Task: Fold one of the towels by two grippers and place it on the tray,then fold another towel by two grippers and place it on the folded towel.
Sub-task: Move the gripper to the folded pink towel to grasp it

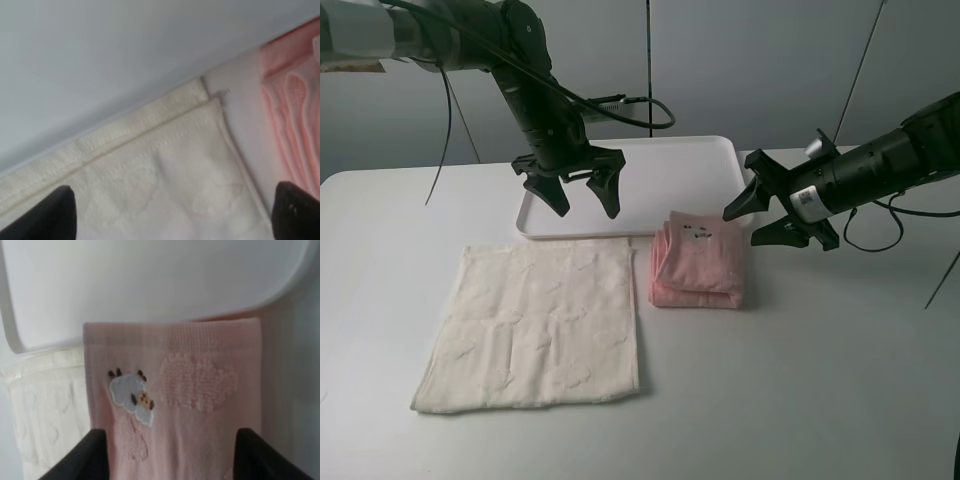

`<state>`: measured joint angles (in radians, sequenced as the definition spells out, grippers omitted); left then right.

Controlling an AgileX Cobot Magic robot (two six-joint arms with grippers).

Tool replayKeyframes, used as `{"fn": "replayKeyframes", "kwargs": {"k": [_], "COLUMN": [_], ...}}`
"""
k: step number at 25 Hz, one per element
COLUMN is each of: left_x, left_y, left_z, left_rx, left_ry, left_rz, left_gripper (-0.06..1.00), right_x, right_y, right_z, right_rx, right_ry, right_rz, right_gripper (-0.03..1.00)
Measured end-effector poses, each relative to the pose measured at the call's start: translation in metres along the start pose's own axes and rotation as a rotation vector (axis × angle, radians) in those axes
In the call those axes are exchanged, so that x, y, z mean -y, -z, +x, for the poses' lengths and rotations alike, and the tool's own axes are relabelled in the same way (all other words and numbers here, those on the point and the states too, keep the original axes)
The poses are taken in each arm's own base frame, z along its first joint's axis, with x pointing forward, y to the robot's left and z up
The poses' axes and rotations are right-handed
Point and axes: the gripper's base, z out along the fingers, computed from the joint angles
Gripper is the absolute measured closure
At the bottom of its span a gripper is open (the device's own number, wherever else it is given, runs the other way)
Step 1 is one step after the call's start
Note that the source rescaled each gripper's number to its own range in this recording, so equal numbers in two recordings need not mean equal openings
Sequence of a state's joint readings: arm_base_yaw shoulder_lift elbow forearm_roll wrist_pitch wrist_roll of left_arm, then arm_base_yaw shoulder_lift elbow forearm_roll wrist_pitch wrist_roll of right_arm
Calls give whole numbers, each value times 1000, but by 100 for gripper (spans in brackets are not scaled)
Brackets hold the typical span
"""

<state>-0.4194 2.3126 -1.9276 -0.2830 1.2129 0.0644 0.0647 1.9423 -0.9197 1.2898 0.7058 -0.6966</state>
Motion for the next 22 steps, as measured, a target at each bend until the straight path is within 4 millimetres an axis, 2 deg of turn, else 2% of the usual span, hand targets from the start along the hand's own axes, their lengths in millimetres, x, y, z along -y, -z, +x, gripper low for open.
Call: {"fn": "replayKeyframes", "kwargs": {"k": [8, 19, 22], "left_x": [-1, -1, -1], "left_y": [0, 0, 0], "left_z": [0, 0, 0], "left_rx": [-1, -4, -4], "left_ry": [-48, -69, -69], "left_rz": [-11, -15, -15], "left_gripper": [-6, -6, -6], "right_x": [24, 22, 18], "right_y": [-24, -39, -46], "right_z": [2, 7, 13], "right_rx": [-48, -62, -79], "right_ry": [-47, -18, 13], "right_rz": [39, 30, 32], "right_gripper": [38, 38, 43]}}
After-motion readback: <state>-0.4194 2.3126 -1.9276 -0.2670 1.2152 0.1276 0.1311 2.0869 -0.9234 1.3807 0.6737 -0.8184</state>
